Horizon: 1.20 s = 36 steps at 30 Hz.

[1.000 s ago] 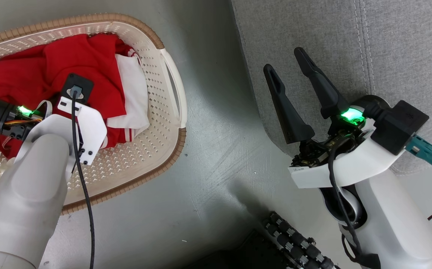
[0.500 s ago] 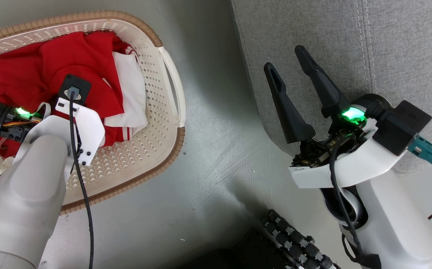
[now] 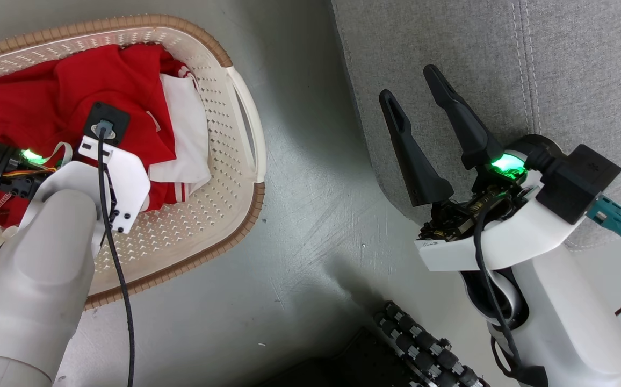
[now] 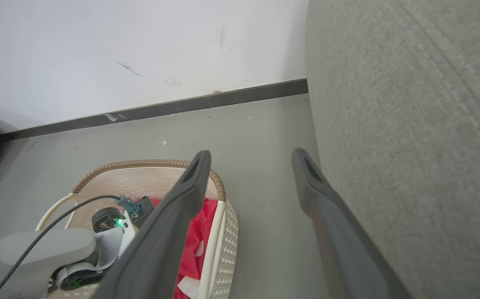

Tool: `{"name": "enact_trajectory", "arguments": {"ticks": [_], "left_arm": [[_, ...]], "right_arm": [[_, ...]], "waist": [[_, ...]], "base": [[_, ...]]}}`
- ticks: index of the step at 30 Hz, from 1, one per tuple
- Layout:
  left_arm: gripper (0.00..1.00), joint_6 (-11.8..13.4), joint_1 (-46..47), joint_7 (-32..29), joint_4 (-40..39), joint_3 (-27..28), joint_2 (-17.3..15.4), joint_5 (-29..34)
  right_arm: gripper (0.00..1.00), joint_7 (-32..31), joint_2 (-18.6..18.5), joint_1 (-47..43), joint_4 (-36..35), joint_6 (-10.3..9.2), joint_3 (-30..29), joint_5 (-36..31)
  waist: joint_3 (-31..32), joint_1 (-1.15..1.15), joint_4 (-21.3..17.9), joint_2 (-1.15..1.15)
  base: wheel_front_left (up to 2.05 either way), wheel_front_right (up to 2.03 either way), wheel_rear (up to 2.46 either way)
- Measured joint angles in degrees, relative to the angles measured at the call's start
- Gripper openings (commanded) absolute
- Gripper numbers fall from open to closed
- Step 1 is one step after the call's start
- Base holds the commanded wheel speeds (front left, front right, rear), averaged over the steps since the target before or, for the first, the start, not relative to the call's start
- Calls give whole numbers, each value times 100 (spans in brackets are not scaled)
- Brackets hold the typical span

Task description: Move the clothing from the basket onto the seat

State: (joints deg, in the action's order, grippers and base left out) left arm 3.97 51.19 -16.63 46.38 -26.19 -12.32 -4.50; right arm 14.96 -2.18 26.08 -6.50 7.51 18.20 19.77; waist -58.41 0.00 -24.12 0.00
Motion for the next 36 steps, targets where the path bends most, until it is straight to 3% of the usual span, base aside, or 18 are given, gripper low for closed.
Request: {"name": "enact_trajectory", "arguments": {"ticks": [8,11,13,36], "left_arm": [[25,1,12,91,68,8,-2,-12],[15,14,14,109,83,7,-1,-19],[0,16,19,118,98,5,-1,-19],[0,-9,122,988,-153,191,151,-346]], "right_arm": [[100,0,1,-1,-10,0,-8,-1],[100,0,3,-3,-19,0,-14,-1],[100,0,5,-4,-23,0,-21,-1],[100,0,13,23,42,0,-236,-77]], "waist": [[-8,0,2,0],[-16,0,-1,0],[-23,0,-2,0],[101,0,269,0]], "base": [[0,0,0],[0,0,0],[0,0,0],[0,0,0]]}}
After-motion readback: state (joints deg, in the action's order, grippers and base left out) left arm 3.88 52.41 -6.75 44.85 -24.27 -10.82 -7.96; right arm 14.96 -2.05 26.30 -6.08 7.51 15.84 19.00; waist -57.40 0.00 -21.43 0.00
